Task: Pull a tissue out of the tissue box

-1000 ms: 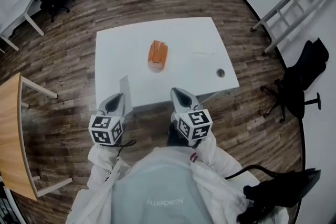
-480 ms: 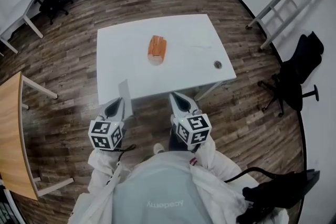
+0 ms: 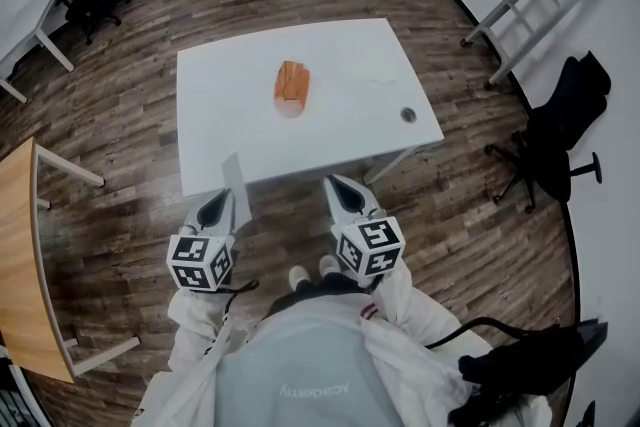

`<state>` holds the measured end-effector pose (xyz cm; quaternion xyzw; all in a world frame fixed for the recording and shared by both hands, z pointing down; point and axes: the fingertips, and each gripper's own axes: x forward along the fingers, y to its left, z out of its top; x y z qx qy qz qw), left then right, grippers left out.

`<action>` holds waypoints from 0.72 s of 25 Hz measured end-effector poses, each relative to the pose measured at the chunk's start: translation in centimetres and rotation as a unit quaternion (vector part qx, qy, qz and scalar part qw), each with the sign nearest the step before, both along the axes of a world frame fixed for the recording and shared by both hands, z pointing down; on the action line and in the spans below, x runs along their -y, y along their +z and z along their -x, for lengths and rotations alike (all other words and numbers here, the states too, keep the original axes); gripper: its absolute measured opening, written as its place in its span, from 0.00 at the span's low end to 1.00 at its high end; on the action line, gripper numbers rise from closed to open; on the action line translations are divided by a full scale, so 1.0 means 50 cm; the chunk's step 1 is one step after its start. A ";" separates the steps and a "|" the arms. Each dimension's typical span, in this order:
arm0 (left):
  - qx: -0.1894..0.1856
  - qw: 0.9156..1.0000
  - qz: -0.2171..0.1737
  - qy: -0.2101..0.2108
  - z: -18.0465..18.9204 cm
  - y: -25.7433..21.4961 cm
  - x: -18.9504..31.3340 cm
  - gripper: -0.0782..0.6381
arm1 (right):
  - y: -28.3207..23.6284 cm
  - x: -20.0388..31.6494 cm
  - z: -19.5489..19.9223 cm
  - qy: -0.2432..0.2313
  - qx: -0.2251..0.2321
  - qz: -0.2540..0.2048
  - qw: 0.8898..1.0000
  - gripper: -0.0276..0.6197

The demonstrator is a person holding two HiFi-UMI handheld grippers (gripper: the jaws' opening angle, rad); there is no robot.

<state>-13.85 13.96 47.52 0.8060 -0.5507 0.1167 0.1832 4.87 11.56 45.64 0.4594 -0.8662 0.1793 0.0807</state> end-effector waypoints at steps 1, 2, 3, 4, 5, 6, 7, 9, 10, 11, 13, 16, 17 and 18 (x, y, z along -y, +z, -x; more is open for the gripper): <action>0.000 1.000 0.001 -0.001 0.000 0.001 -0.001 0.11 | 0.001 -0.002 -0.001 -0.001 0.000 0.001 1.000 0.04; 0.000 1.000 0.002 -0.001 -0.001 0.002 -0.002 0.11 | 0.001 -0.003 -0.001 -0.002 -0.001 0.000 1.000 0.04; 0.000 1.000 0.002 -0.002 -0.001 0.001 -0.002 0.11 | 0.000 -0.005 -0.002 -0.004 -0.002 0.000 1.000 0.04; 0.000 1.000 0.001 -0.002 -0.002 -0.001 -0.001 0.11 | -0.002 -0.005 -0.002 -0.005 -0.002 -0.002 1.000 0.04; 0.001 1.000 0.001 -0.002 -0.004 -0.003 0.001 0.11 | -0.004 -0.004 -0.004 -0.005 -0.002 -0.003 1.000 0.04; 0.002 1.000 0.000 -0.002 -0.007 -0.005 0.003 0.11 | -0.005 -0.003 -0.007 -0.005 -0.002 -0.004 1.000 0.04; 0.003 1.000 -0.001 -0.003 -0.010 -0.007 0.006 0.11 | -0.006 0.000 -0.012 -0.005 0.000 -0.004 1.000 0.04; 0.008 1.000 -0.002 -0.005 -0.016 -0.010 0.013 0.11 | -0.008 0.007 -0.021 -0.005 0.002 -0.005 1.000 0.04; 0.010 1.000 -0.003 -0.006 -0.018 -0.012 0.016 0.11 | -0.009 0.011 -0.025 -0.006 0.002 -0.005 1.000 0.04; 0.012 1.000 -0.003 -0.009 -0.019 -0.014 0.020 0.11 | -0.011 0.015 -0.029 -0.006 0.003 -0.006 1.000 0.04; 0.012 1.000 -0.005 -0.012 -0.022 -0.020 0.026 0.11 | -0.016 0.024 -0.036 -0.007 0.005 -0.008 1.000 0.04; 0.013 1.000 -0.012 -0.015 -0.029 -0.032 0.032 0.11 | -0.024 0.038 -0.047 -0.008 0.010 -0.013 1.000 0.04; 0.015 1.000 -0.015 -0.017 -0.031 -0.036 0.034 0.11 | -0.027 0.043 -0.050 -0.009 0.011 -0.015 1.000 0.04; 0.016 1.000 -0.017 -0.020 -0.032 -0.040 0.035 0.11 | -0.029 0.047 -0.054 -0.009 0.012 -0.017 1.000 0.04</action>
